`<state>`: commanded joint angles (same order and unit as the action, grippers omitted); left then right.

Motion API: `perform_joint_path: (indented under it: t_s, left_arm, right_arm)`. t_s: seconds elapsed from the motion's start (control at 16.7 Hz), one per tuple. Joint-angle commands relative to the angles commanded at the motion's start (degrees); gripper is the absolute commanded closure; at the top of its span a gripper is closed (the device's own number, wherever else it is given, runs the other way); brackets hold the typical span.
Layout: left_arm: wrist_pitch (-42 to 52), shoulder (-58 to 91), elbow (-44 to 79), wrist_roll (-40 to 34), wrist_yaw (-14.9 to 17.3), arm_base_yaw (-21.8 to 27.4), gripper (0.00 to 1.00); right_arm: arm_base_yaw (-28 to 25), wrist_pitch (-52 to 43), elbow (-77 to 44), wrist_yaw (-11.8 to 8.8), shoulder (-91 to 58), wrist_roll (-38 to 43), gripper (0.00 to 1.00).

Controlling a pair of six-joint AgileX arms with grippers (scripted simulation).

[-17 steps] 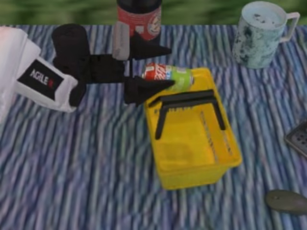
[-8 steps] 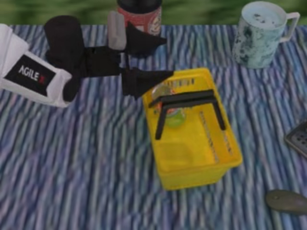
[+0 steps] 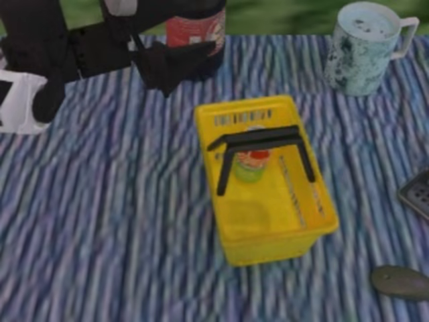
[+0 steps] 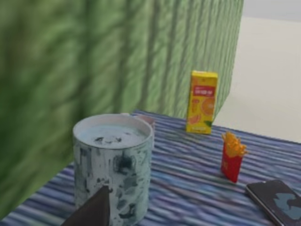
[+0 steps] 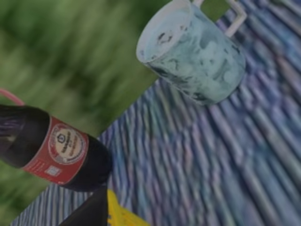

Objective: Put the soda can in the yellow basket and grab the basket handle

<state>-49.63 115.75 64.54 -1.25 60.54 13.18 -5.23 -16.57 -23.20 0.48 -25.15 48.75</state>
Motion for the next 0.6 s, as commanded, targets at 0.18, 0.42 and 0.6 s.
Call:
perform_joint_path:
  t_s: [0.18,0.42,0.6]
  left_arm:
    - [4.5,-9.8,-5.0,-1.1,-5.5,-1.6,0.0]
    - [11.4,-24.7,-12.9,-2.2,-13.6,-3.9,0.0]
    - [16.7,-36.6,-19.3,-2.8,-19.8,-5.6,0.0]
  right_arm:
    - [-2.1,-5.0,-11.1,0.5,-8.5,20.7,0.0]
    - [-5.6,-11.0,-28.7,1.1,-19.7,52.1,0.0]
    - [-8.6,-15.3,-42.8,1.5,-28.1,77.5,0.0]
